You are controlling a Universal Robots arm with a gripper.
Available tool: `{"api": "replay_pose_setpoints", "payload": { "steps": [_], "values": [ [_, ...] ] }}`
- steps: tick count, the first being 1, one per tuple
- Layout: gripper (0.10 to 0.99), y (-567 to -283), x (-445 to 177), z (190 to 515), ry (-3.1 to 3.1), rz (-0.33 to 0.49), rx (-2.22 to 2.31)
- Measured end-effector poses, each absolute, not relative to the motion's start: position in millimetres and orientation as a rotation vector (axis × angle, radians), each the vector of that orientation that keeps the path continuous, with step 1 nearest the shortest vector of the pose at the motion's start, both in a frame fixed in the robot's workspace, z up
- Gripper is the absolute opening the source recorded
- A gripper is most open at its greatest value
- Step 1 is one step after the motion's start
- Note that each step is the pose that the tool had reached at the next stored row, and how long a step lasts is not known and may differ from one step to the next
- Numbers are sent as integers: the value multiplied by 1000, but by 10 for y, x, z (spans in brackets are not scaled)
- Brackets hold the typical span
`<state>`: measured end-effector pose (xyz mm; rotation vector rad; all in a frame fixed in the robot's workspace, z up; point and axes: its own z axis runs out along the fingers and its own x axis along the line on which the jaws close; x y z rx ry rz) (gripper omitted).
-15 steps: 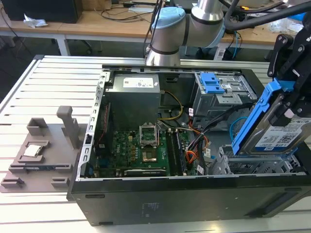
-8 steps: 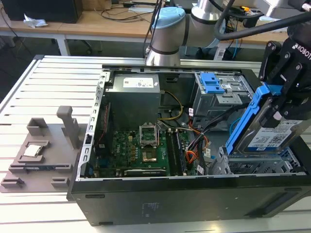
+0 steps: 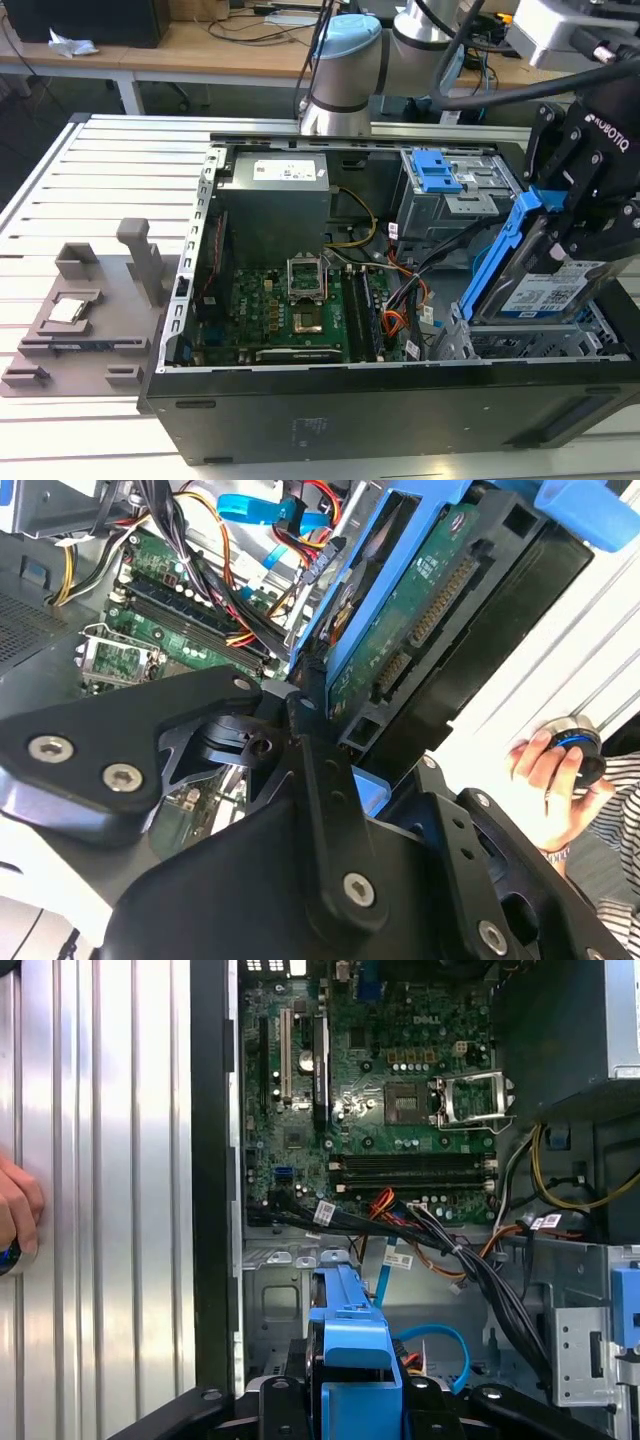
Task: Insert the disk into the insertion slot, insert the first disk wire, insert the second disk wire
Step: 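Insert the disk into the insertion slot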
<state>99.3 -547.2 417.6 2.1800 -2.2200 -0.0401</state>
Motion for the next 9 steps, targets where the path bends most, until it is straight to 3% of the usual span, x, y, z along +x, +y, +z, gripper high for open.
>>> {"api": "replay_pose_setpoints", "payload": {
  "steps": [9],
  "values": [
    [365,-5472,993,4002,-2220,-40,2180]
  ]
}}
